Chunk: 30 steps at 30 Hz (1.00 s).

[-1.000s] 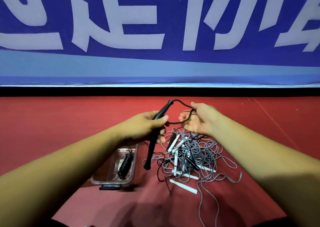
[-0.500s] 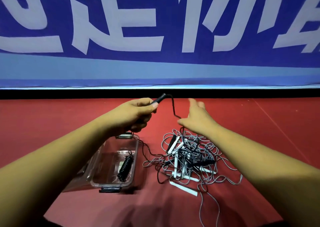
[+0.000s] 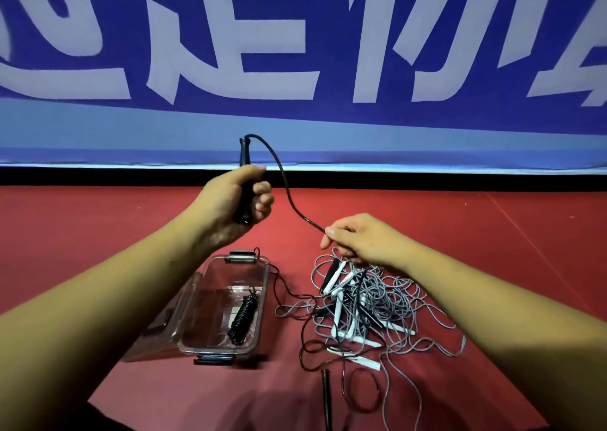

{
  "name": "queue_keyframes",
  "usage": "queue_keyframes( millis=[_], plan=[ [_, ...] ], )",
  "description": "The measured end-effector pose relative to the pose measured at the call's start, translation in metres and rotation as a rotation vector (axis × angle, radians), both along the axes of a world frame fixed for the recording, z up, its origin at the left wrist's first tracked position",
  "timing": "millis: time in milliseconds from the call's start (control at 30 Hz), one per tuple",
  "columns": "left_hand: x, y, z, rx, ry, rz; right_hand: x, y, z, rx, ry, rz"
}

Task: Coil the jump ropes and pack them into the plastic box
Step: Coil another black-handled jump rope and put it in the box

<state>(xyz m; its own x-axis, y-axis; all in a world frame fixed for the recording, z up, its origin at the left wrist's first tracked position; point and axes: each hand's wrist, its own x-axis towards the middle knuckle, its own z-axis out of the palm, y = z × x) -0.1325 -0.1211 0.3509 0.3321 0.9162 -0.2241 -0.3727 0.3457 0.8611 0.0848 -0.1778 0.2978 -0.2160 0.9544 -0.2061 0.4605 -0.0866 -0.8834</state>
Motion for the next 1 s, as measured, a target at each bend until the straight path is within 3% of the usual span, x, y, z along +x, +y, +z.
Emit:
queue_keyframes(
  millis=[167, 300, 400, 467, 633, 700, 733, 800, 833, 867, 900, 933, 1000],
  plan=[
    [0.014, -0.012, 0.001, 0.053, 0.117, -0.081, -0.015, -0.003, 0.015, 0.047, -0.002, 0.103],
    [0.014, -0.018, -0.005, 0.406, 0.568, -0.364, -0.019, -0.004, 0.024, 0.146, 0.049, 0.126],
    [0.012, -0.018, -0.010, 0.456, 0.731, -0.603, -0.015, -0.002, 0.027, 0.162, 0.068, 0.104],
    [0.014, -0.014, -0.009, 0.435, 0.747, -0.457, -0.008, -0.002, 0.024, 0.123, 0.066, 0.129],
    [0.000, 0.011, -0.006, 0.216, 0.395, 0.155, 0.039, -0.001, -0.015, -0.145, -0.117, 0.134],
    [-0.017, 0.022, -0.007, 0.152, 0.388, 0.270, 0.051, -0.004, -0.028, -0.225, -0.136, 0.099],
    [-0.027, 0.026, -0.008, 0.179, 0.532, 0.261, 0.052, -0.004, -0.031, -0.237, -0.098, 0.064],
    [-0.041, 0.030, -0.012, 0.321, 1.105, 0.091, 0.042, -0.004, -0.020, -0.171, -0.051, 0.020],
    [-0.045, 0.029, -0.014, 0.414, 1.357, -0.016, 0.034, -0.002, -0.010, -0.099, -0.085, 0.024],
    [-0.042, 0.025, -0.015, 0.504, 1.489, -0.095, 0.024, -0.001, 0.000, -0.014, -0.147, 0.052],
    [-0.036, 0.019, -0.014, 0.569, 1.484, -0.135, 0.013, -0.001, 0.008, 0.063, -0.208, 0.097],
    [-0.027, 0.011, -0.012, 0.586, 1.360, -0.150, 0.003, -0.001, 0.015, 0.120, -0.237, 0.147],
    [-0.009, -0.006, -0.008, 0.538, 0.991, -0.203, -0.012, -0.003, 0.025, 0.158, -0.209, 0.200]
  ],
)
